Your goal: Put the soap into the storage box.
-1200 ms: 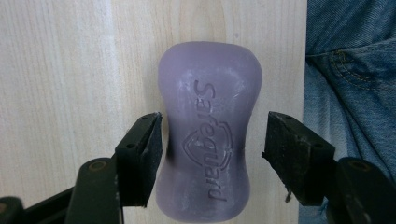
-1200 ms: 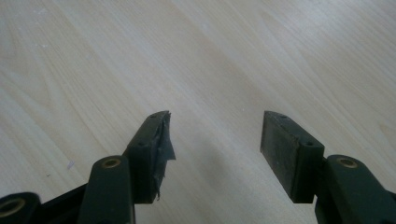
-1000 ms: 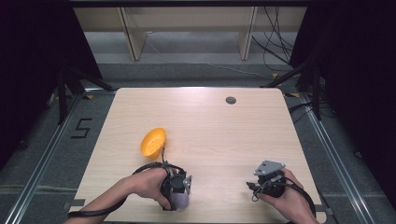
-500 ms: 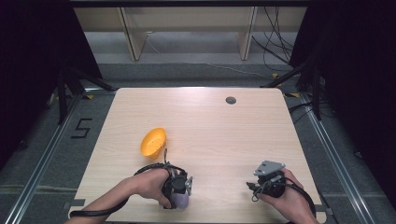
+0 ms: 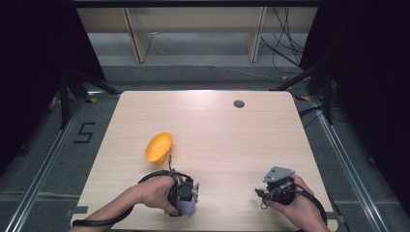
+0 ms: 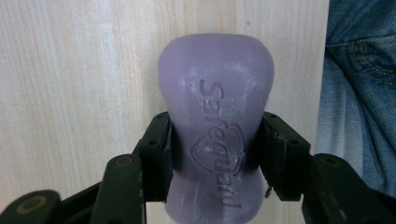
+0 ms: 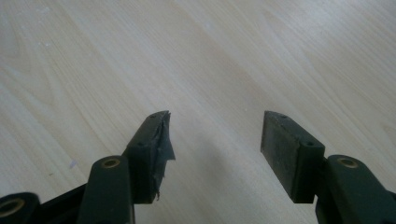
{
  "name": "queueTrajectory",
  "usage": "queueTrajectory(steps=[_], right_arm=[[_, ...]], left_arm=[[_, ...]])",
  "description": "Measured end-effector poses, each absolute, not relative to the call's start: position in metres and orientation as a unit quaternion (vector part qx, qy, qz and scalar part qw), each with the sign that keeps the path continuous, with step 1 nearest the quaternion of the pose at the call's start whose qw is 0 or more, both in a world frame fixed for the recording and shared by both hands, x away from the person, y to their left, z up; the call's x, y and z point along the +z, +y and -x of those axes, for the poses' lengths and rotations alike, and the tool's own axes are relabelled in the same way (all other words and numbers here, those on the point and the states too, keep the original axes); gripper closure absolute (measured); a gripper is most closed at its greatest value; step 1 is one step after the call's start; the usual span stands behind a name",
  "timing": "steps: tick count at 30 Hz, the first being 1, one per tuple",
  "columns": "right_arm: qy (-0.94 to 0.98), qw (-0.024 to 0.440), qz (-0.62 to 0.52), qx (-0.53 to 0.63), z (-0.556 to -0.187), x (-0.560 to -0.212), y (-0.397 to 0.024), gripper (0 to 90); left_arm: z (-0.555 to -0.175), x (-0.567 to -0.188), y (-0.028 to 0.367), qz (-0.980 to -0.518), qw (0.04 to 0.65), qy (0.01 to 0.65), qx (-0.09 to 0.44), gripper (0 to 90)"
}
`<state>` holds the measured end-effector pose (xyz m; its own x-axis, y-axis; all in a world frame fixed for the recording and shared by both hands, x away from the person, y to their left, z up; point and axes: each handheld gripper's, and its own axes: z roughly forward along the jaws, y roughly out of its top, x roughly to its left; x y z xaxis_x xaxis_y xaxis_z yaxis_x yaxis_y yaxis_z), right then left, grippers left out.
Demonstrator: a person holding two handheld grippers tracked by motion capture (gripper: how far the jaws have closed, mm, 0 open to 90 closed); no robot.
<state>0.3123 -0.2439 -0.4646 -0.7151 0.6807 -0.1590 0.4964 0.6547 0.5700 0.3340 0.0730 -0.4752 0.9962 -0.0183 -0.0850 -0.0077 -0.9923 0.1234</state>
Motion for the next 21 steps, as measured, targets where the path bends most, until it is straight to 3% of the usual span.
queueTrajectory(steps=[13, 21], right_arm=[[0.891, 0.183, -0.329, 0.252, -0.312, -0.465, -0.244, 42.9], [0.891, 0.183, -0.33, 0.253, -0.312, -0.464, -0.244, 42.9]], left_arm=[[-0.331, -0.469, 0.079, -0.994, 0.079, 0.052, -0.049, 49.6], [-0.332, -0.455, 0.087, -0.974, 0.125, 0.183, -0.042, 49.6]])
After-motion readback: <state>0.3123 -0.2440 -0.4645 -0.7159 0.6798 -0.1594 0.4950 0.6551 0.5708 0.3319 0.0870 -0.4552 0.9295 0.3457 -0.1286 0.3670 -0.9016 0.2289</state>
